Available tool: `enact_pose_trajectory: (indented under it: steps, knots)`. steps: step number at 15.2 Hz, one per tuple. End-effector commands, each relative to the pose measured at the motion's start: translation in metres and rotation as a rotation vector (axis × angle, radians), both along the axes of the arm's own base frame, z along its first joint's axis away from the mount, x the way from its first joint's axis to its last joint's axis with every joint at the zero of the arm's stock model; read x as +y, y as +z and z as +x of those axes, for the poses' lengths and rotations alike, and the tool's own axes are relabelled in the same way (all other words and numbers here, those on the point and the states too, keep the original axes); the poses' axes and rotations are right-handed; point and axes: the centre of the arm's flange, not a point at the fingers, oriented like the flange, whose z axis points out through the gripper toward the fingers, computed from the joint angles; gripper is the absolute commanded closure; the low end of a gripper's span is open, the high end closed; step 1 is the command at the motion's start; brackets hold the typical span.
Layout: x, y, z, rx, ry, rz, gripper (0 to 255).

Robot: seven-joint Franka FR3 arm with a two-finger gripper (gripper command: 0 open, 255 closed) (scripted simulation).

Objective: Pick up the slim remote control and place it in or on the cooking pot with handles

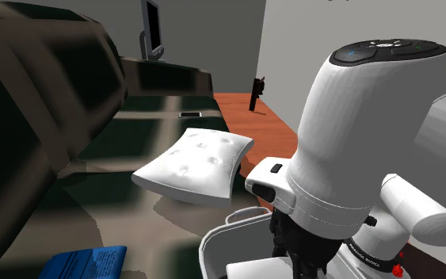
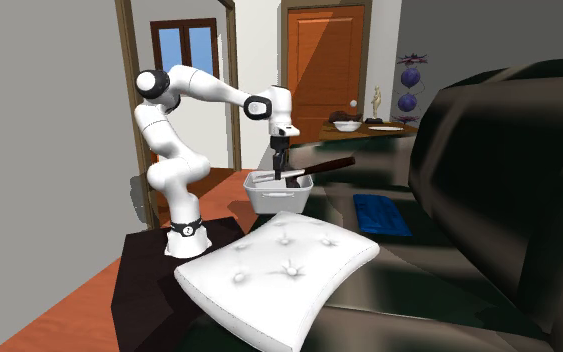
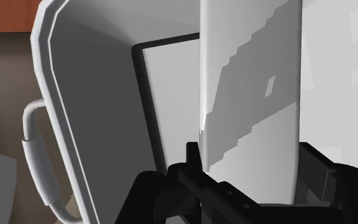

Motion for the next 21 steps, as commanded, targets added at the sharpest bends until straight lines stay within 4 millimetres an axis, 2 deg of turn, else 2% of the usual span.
enact_pose_trajectory:
  steps: [1, 3, 4, 9, 13, 21]
  knots:
    - [0.000, 0.000, 0.000, 0.000, 0.001, 0.000, 255]
    - [0.000, 0.000, 0.000, 0.000, 0.001, 0.000, 255]
    - [0.000, 0.000, 0.000, 0.000, 0.001, 0.000, 0]
    - [0.000, 0.000, 0.000, 0.000, 0.001, 0.000, 0]
    - [0.001, 0.050, 0.000, 0.000, 0.001, 0.000, 0]
    - [0.001, 0.050, 0.000, 0.000, 0.001, 0.000, 0]
